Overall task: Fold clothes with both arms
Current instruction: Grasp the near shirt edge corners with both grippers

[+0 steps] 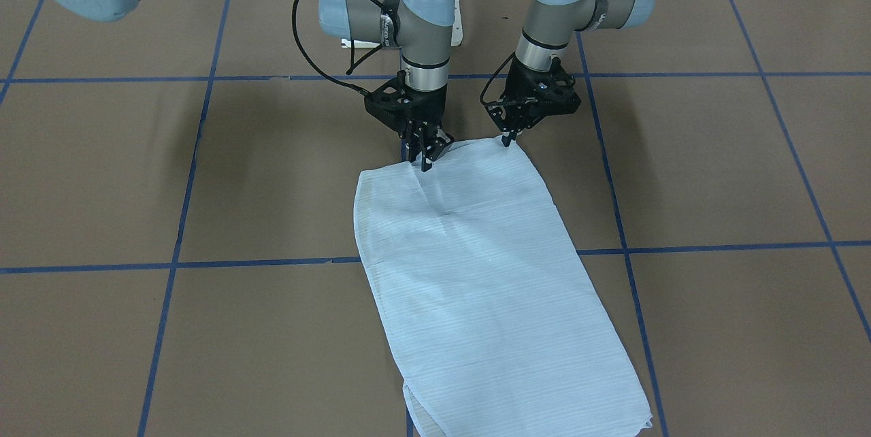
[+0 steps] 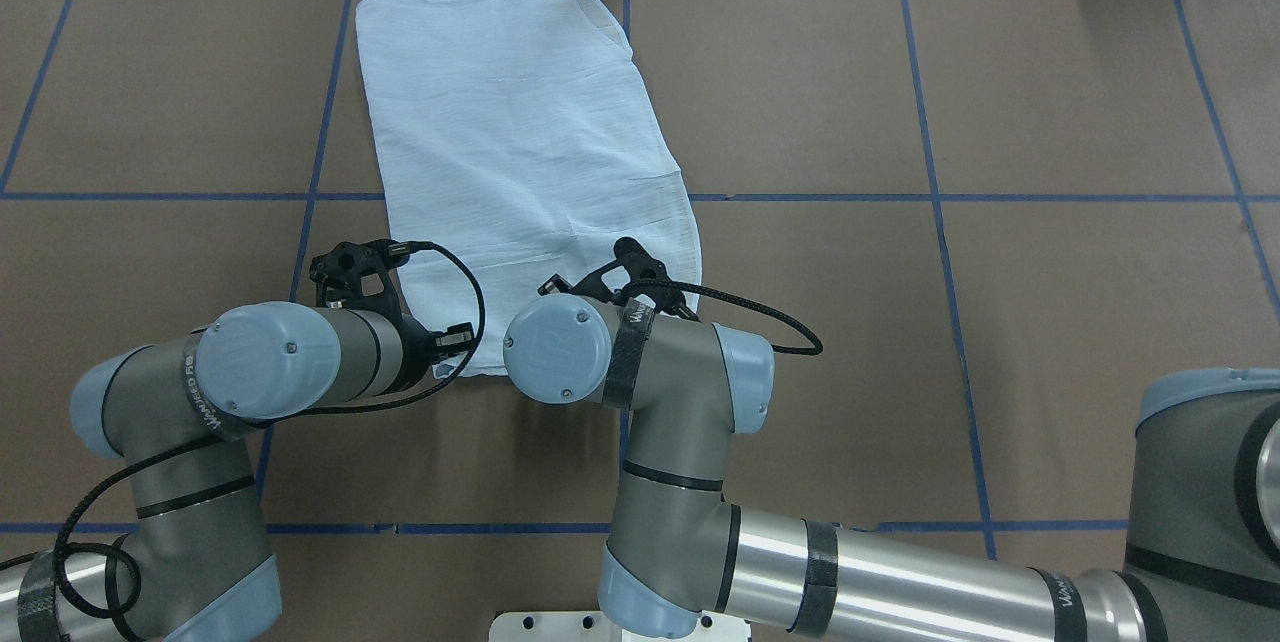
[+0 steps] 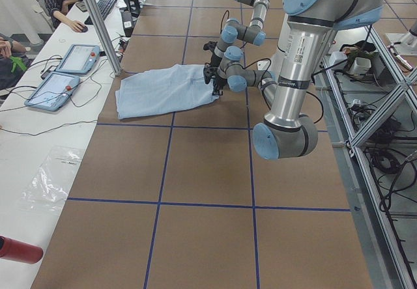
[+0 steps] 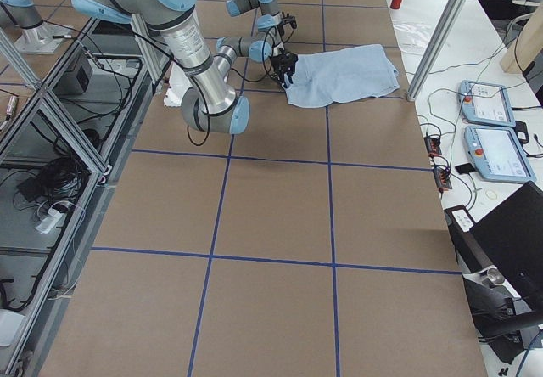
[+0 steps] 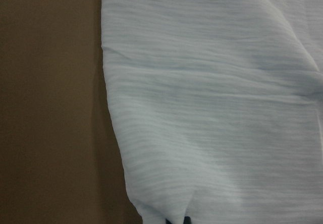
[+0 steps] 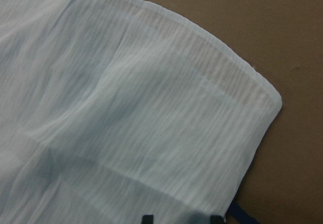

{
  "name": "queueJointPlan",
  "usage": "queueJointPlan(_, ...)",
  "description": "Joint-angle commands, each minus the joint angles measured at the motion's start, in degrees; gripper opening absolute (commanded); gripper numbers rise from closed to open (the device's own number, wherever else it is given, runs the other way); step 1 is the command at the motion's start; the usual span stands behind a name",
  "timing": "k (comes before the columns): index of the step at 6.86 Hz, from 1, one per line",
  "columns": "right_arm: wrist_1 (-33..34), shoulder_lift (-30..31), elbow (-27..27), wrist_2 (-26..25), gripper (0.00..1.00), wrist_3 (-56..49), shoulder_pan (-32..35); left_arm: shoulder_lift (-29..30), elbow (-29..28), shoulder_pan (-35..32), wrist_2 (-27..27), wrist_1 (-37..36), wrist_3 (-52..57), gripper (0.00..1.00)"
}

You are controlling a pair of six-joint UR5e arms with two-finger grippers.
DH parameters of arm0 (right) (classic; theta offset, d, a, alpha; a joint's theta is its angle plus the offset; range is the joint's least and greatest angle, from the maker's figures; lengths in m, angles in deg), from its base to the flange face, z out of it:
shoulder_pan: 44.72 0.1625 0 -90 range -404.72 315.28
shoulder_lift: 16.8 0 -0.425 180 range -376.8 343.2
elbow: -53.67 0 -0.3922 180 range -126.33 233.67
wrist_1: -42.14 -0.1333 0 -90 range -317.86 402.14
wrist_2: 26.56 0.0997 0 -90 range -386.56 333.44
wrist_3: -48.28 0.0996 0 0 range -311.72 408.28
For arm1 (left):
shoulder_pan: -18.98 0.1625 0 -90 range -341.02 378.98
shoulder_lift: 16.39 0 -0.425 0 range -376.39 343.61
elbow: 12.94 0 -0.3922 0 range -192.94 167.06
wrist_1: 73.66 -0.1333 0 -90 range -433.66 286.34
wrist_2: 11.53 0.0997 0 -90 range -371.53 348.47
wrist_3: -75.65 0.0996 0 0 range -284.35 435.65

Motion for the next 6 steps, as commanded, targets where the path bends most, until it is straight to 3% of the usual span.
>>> queueJointPlan(1,0.0,0.0,-0.3,-0.4,0.52,0.4,0.0,-0.1,0.1,0.0,0.0,0.0,0.0,0.00)
queueJointPlan(5,-0.1,-0.7,-1.6,-0.5,0.50,0.6,-0.1,-0.1,0.1,0.0,0.0,0.1,0.0,0.00)
queueJointPlan(6,-0.1,-1.2,-2.2,-0.5,0.42,0.7,-0.1,-0.1,0.0,0.0,0.0,0.0,0.0,0.00)
